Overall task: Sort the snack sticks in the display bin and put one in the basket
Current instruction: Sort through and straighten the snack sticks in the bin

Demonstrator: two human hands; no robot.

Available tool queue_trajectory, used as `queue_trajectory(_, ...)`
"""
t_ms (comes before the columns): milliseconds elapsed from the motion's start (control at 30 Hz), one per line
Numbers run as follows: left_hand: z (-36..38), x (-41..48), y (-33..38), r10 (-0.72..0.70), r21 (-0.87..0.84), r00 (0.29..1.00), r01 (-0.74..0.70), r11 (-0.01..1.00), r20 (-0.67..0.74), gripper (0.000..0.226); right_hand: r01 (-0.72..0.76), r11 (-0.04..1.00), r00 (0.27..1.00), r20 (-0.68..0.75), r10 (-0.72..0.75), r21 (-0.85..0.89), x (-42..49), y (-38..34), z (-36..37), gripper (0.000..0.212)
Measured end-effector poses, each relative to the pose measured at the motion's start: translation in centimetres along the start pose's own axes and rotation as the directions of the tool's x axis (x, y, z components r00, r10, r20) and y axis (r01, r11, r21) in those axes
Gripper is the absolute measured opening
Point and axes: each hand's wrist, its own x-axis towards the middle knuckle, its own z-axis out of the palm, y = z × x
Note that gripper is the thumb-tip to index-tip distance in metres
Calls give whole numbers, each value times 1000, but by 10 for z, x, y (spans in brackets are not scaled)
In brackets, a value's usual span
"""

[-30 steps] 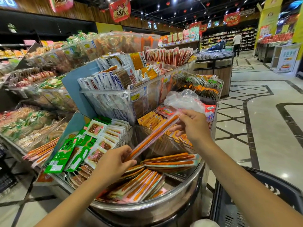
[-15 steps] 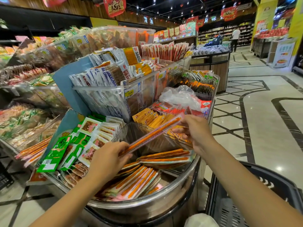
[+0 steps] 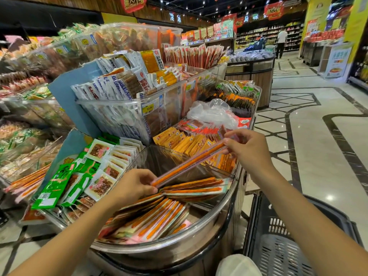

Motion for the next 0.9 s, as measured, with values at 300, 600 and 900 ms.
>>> queue_trajectory(300,-2,5,3,-205,-276,976,219,936,80,11,40,995,998,-37,-43,-88,-1,12,-5,9)
queue_trajectory(600,12,29,-5,-266,-149,962,273,950,67,16,116,963,992,82,-99,-243,-14,18,0,14)
queue_trajectory(900,49,67,-11,-281,143,951,298,944,-129,12,210,809,961,267,-68,-549,-25,33,11,3)
